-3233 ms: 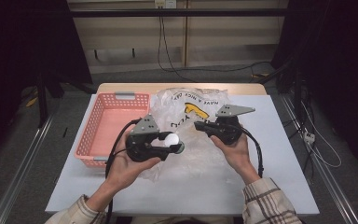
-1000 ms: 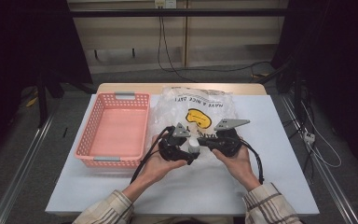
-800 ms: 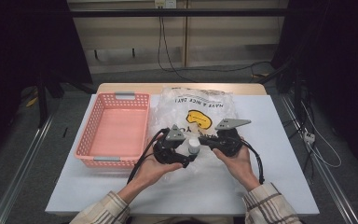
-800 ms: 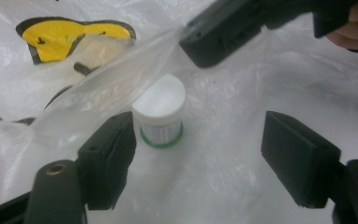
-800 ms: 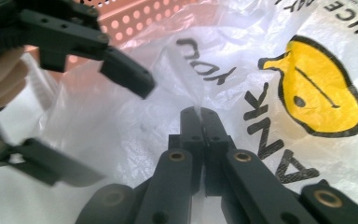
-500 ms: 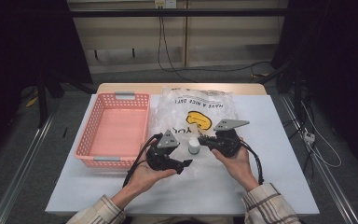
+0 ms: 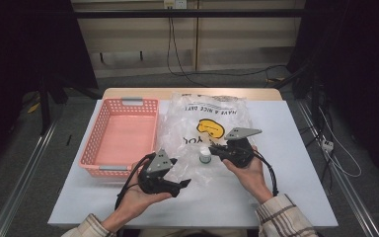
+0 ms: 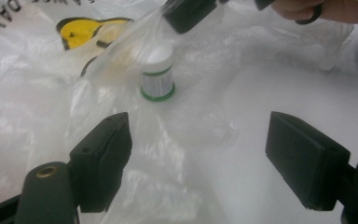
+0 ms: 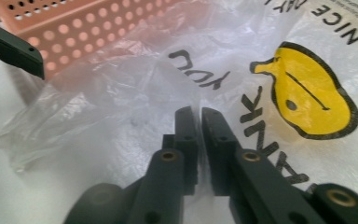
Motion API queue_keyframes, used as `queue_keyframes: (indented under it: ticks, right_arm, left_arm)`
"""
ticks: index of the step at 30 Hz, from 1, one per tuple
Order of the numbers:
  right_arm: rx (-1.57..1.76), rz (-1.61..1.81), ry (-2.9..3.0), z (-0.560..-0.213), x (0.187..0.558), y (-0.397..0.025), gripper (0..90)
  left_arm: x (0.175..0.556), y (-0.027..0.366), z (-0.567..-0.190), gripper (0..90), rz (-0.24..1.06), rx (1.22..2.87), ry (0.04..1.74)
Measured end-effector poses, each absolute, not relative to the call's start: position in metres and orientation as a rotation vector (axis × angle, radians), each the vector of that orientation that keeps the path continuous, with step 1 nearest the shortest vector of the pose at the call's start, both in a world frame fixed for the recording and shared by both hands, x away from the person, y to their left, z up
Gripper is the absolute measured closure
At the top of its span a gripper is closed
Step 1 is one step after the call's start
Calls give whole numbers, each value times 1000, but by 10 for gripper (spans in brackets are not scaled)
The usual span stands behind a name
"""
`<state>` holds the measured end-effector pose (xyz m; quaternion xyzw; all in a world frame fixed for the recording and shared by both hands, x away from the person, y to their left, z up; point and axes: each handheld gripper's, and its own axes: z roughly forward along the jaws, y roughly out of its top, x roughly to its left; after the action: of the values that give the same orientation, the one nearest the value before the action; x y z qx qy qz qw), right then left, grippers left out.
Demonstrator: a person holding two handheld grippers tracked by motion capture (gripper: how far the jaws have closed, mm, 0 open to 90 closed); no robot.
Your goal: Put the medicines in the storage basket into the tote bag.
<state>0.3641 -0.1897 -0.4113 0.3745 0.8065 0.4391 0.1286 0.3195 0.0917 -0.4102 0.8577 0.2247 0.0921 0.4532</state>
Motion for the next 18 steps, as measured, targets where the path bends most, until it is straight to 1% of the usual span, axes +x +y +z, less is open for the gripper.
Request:
queue_keyframes:
  ticks: [2,4,6,8,14,18]
  right_arm:
    - [1081,1279,2357,-412,363,-189,869]
    - [1090,1291,2364,-413,362,-188,794]
    - [1094,1296,2366,-413,360,-187,781]
    - [1091,1306,2371,-411,358,-188,733]
    - [1112,1332,2328,-406,348,-197,530]
    - [1155,1327,2223,-400,339,-209,390]
  left_arm:
    - [317,97,-411,223,238,2126,555]
    - [313,101,-412,222,237,2107,556]
    - [309,106,-410,221,250,2102,554]
    - [306,110,-408,218,251,2094,545]
    - [302,121,-407,213,277,2068,565]
    - [302,130,-407,190,277,2061,604]
